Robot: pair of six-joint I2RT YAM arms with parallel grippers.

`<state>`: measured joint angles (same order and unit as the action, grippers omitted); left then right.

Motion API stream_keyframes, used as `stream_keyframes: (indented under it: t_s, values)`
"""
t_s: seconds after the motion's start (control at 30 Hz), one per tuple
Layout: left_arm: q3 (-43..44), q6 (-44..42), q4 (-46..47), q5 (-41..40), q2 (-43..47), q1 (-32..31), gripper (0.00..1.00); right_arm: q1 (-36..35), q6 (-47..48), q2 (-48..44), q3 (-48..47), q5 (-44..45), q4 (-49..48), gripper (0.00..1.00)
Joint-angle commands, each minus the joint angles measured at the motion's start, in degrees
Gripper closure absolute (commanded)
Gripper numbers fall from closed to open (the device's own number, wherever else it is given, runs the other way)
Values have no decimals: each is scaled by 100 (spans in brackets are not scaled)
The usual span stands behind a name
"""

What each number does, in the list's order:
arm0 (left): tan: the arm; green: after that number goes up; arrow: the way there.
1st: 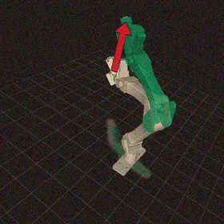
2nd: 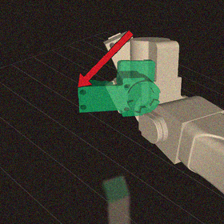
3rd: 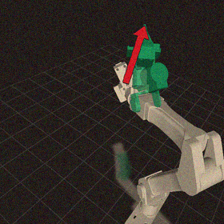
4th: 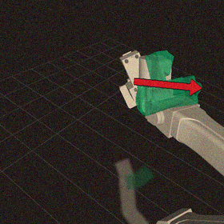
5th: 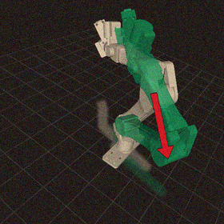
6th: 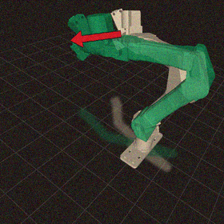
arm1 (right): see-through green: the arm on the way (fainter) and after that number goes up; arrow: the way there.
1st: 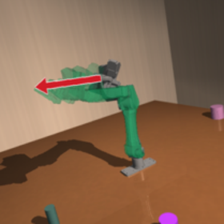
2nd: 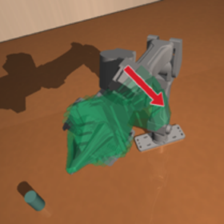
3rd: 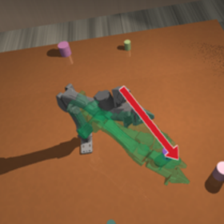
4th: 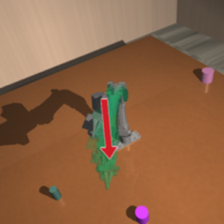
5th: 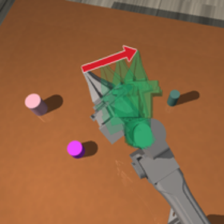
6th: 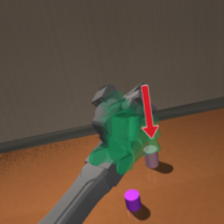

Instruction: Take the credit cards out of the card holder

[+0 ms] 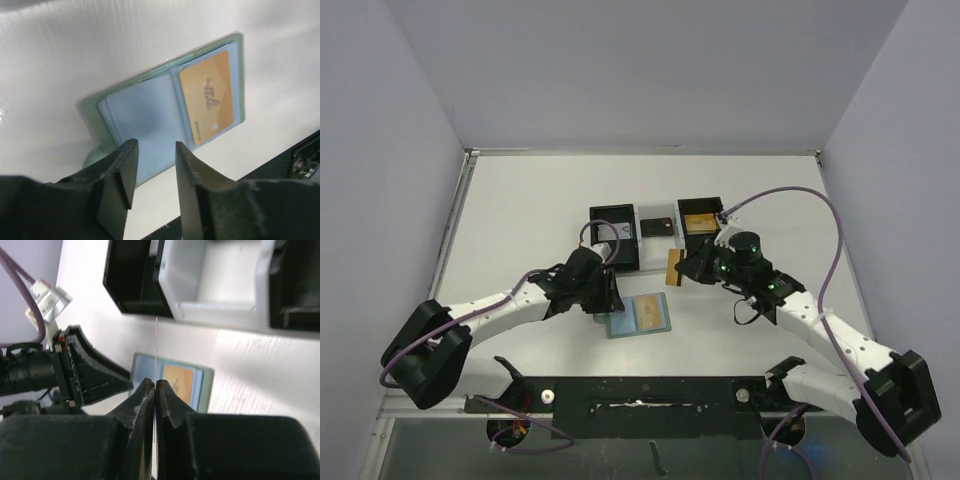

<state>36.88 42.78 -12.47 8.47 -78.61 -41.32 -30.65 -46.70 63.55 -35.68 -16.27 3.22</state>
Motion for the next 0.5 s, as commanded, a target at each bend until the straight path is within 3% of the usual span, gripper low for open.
stream_keyframes:
  t_s: [0.0, 0.27, 0.47]
  values:
    - [205, -139, 94, -225, 605, 1, 62, 68, 959, -999, -65, 1192, -73, 100]
    - [100, -144, 325, -254, 1071, 18, 46, 50, 3601, -1994, 382, 2034, -705, 100]
    - [100, -166, 368, -306, 1126, 19, 42, 60, 6236, -1760, 92, 2630, -470, 100]
